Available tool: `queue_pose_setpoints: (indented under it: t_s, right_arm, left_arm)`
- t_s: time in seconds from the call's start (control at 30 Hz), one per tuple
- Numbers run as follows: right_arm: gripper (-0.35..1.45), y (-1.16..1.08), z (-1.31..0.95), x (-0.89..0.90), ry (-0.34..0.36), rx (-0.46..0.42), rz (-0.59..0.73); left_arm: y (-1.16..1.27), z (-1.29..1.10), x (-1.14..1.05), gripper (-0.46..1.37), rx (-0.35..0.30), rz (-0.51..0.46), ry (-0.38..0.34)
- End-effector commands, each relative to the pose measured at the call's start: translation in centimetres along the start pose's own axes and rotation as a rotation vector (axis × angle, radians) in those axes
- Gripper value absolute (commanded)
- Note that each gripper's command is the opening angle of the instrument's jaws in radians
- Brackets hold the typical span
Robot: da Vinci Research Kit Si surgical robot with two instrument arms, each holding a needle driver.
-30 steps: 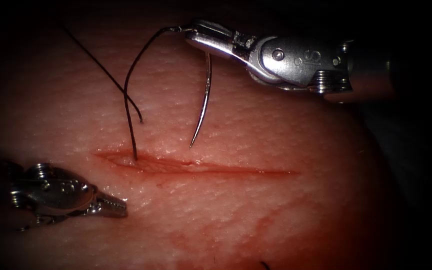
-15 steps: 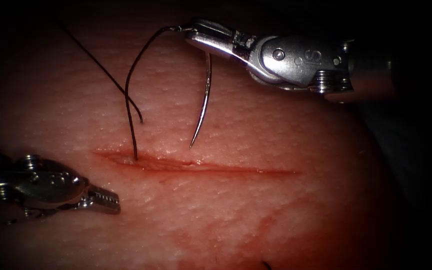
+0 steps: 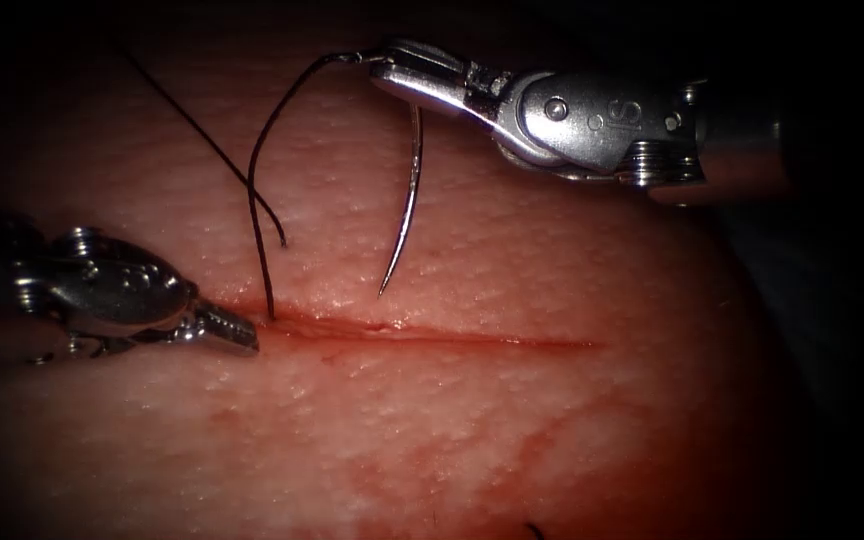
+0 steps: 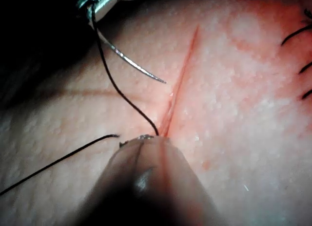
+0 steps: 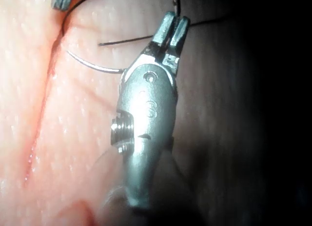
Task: Wound Closure
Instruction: Place the left gripper into the incision and spread the jaws to open it
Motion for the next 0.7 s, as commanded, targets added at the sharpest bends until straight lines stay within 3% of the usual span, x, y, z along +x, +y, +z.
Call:
queue_pose_setpoints:
  t_s: [0.03, 0.2, 0.47, 0.7]
  right_arm:
    - [-0.35, 0.0, 0.0, 0.0, 0.0, -0.005, 0.0]
    - [-0.35, 0.0, 0.0, 0.0, 0.0, -0.005, 0.0]
    - [-0.35, 0.0, 0.0, 0.0, 0.0, -0.004, 0.0]
    - [-0.35, 0.0, 0.0, 0.0, 0.0, -0.004, 0.0]
  left_arm:
    - [-0.04, 0.02, 0.0, -0.26, 0.001, 0.004, -0.006]
    - [-0.16, 0.15, -0.03, -0.29, 0.015, 0.022, -0.033]
    - [-0.25, 0.45, -0.3, -0.29, -0.007, 0.015, -0.117]
    - [-0.3, 0.53, -0.4, -0.27, -0.009, 0.012, -0.141]
